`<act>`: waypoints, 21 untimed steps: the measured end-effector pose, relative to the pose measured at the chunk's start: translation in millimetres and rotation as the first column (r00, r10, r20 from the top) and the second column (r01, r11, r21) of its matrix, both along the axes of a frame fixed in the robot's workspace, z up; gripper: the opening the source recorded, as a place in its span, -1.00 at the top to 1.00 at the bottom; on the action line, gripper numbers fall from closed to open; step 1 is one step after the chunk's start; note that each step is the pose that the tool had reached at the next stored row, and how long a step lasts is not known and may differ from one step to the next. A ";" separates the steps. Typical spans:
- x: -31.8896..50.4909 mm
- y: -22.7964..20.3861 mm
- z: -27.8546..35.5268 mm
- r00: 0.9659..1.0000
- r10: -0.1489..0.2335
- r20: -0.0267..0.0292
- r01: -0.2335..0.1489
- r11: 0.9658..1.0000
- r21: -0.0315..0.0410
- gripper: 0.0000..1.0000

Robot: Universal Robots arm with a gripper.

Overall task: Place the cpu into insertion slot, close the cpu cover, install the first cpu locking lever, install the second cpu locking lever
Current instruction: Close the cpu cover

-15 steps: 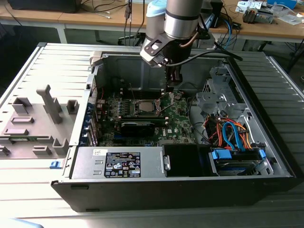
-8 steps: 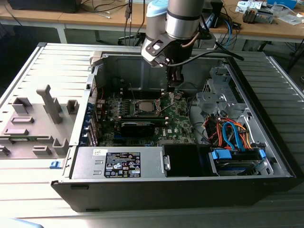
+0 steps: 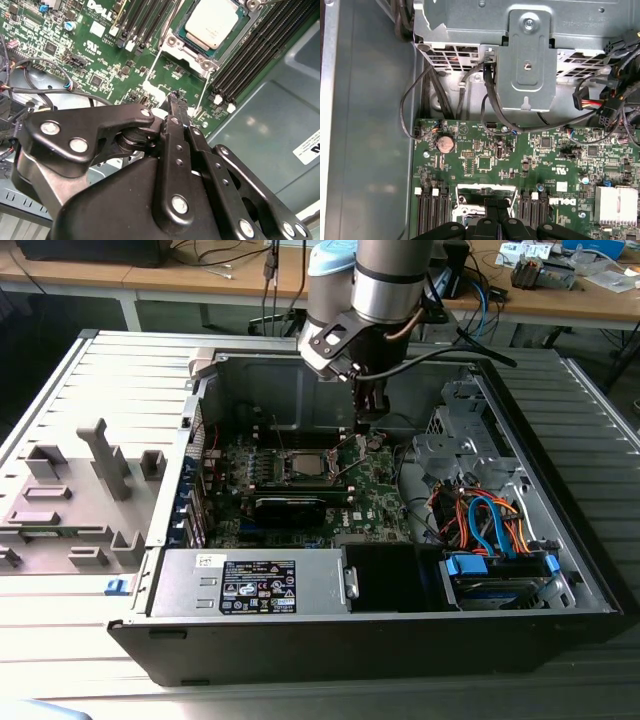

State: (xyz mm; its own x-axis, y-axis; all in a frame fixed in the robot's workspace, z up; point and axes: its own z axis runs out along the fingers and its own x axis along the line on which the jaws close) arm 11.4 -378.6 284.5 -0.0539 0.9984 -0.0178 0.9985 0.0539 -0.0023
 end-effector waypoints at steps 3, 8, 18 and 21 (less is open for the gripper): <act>3.1 0.0 -1.8 1.000 0.000 0.000 0.000 1.000 0.006 0.79; 5.3 0.0 -3.1 1.000 0.000 0.000 0.000 1.000 0.008 0.79; 9.8 0.0 -4.7 1.000 0.000 0.000 0.000 1.000 0.008 0.79; 11.3 0.0 -5.1 1.000 0.000 0.000 0.000 1.000 0.007 0.79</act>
State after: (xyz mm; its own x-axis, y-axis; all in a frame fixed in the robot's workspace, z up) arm 22.7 -378.6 279.4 -0.0539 0.9985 -0.0104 0.9985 0.0539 -0.0021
